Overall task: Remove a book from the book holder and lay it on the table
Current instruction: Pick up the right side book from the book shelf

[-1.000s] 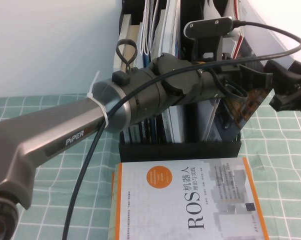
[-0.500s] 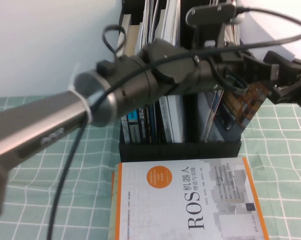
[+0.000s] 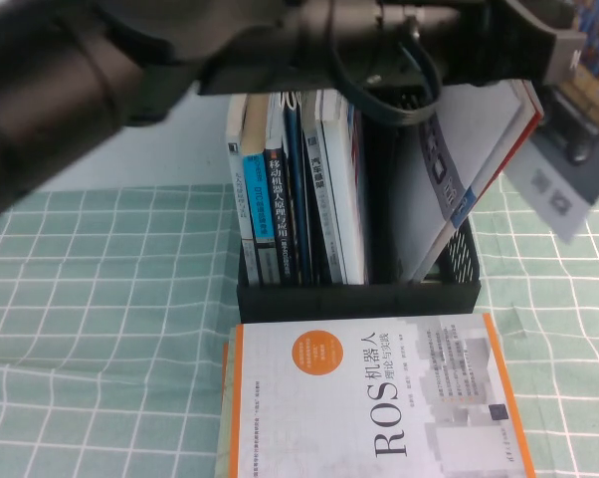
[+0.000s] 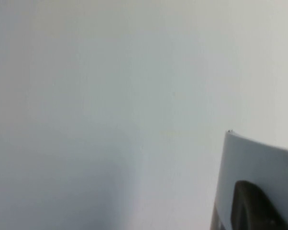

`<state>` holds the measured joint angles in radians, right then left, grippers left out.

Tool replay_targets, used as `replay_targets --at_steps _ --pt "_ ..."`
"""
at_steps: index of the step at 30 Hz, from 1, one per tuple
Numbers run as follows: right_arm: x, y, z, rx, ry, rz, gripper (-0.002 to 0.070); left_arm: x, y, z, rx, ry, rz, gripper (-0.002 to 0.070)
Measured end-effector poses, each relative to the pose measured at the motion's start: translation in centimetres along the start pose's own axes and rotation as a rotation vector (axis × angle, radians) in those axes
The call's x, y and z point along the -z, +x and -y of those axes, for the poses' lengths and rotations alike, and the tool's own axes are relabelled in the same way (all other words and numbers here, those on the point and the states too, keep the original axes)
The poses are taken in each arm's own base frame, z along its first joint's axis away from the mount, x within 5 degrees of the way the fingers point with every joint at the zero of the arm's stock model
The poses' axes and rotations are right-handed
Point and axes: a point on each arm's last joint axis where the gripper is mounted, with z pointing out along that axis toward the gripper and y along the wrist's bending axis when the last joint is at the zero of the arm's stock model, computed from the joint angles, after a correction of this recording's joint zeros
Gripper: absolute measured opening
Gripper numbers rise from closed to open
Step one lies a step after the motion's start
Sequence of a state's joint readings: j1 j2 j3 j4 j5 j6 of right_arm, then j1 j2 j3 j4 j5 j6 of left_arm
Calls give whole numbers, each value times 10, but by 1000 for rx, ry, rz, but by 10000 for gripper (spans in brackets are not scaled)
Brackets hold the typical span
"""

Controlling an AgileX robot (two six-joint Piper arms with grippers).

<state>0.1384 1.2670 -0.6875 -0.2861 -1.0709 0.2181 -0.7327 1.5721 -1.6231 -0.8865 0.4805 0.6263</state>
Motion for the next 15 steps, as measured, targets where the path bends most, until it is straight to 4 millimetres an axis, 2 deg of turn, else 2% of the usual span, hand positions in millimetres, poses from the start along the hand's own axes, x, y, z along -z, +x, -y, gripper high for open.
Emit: replay_targets --at_steps 5,8,15 --pt "9 -42 -8 165 -35 -15 17 44 -11 24 -114 26 -69 -3" --pt "17 -67 -16 297 -81 -33 17 67 -11 29 -151 -29 -158 -3" --pt "44 -130 -37 538 -198 -6 17 109 1 12 -138 -374 -399 -3"
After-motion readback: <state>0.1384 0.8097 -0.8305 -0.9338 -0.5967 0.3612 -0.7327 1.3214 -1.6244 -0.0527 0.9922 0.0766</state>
